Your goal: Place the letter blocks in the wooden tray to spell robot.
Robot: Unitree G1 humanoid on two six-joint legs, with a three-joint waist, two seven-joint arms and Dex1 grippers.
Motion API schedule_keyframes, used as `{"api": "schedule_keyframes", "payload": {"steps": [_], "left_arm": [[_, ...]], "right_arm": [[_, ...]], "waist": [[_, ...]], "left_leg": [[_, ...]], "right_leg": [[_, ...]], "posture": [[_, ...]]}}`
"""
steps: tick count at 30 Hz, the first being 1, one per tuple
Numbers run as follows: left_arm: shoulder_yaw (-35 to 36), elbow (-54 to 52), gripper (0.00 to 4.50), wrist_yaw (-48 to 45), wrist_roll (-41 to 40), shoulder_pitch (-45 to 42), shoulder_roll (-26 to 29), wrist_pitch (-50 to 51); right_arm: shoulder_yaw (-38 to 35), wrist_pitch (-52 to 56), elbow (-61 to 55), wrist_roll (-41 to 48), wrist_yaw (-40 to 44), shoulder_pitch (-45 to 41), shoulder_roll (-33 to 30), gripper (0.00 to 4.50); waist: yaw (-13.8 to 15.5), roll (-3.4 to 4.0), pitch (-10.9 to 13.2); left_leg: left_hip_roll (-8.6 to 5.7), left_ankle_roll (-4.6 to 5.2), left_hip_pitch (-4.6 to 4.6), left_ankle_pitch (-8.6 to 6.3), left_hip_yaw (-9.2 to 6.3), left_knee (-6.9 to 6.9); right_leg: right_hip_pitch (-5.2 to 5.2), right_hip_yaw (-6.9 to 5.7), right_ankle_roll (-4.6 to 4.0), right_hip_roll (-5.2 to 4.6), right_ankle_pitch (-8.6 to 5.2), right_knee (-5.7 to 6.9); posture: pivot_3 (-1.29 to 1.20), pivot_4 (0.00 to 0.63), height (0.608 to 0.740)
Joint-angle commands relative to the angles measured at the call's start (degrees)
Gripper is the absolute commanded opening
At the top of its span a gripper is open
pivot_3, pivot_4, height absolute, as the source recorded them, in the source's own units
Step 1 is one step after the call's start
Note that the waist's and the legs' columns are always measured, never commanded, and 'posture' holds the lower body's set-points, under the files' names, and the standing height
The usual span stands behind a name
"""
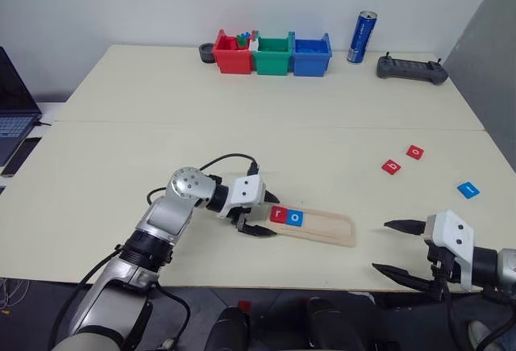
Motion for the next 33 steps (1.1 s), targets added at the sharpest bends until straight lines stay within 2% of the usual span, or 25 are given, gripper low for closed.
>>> {"api": "schedule_keyframes", "payload": {"steps": [1,14,25,29,31,33], "left_arm": [[-0.14,-2.7,3.38,0.22,-0.94,0.26,0.62,0.42],[-0.13,-5.19,3.38,7.29,-0.6,2.48,-1.54,4.77],[-0.55,-4.68,3.38,5.32,-1.2,2.01,-0.5,3.28],[-0.56,-6.44,3.38,3.87,-2.75,3.09,0.0,6.12],[-0.22,-6.68,4.11,4.3,-3.34,3.04,-0.15,7.55],[0.03,-7.1,4.48,4.29,-4.16,2.89,-0.21,8.66]], "right_arm": [[-0.74,-0.71,-0.55,-0.54,1.1,-0.23,-0.95,4.5],[0.6,-0.2,-0.17,-1.74,0.21,-2.41,-0.35,4.5],[1.19,0.77,-0.22,-1.07,1.1,-3.27,-0.89,4.5],[1.13,0.86,-0.2,-1.06,1.23,-3.31,-0.9,4.5],[1.08,0.88,-0.2,-1.07,1.27,-3.33,-0.87,4.5],[1.0,0.83,-0.08,-1.06,1.38,-3.37,-0.87,4.5]], "waist": [[0.04,0.0,0.0],[0.09,0.0,0.0],[0.18,0.0,0.0],[0.17,0.0,0.0],[0.17,0.0,0.0],[0.17,0.0,0.0]], "left_leg": [[0.0,0.0,0.0,0.0,0.0,0.0],[0.0,0.0,0.0,0.0,0.0,0.0],[0.0,0.0,0.0,0.0,0.01,0.01],[0.0,0.0,0.01,0.0,0.0,0.01],[0.0,0.0,0.0,0.0,0.01,0.01],[0.0,0.0,0.0,0.0,0.01,0.01]], "right_leg": [[0.0,0.01,0.0,0.0,0.0,0.0],[0.0,0.01,0.0,-0.01,0.0,0.0],[0.01,0.01,0.0,-0.01,0.0,0.0],[0.01,0.0,0.0,-0.01,0.0,0.0],[0.01,0.01,0.0,-0.01,0.0,0.0],[0.01,0.0,0.0,-0.01,0.0,0.0]], "posture": [[0.0,0.15,0.74],[0.0,0.15,0.74],[0.0,0.15,0.74],[0.0,0.15,0.74],[0.0,0.15,0.74],[0.0,0.15,0.74]]}}
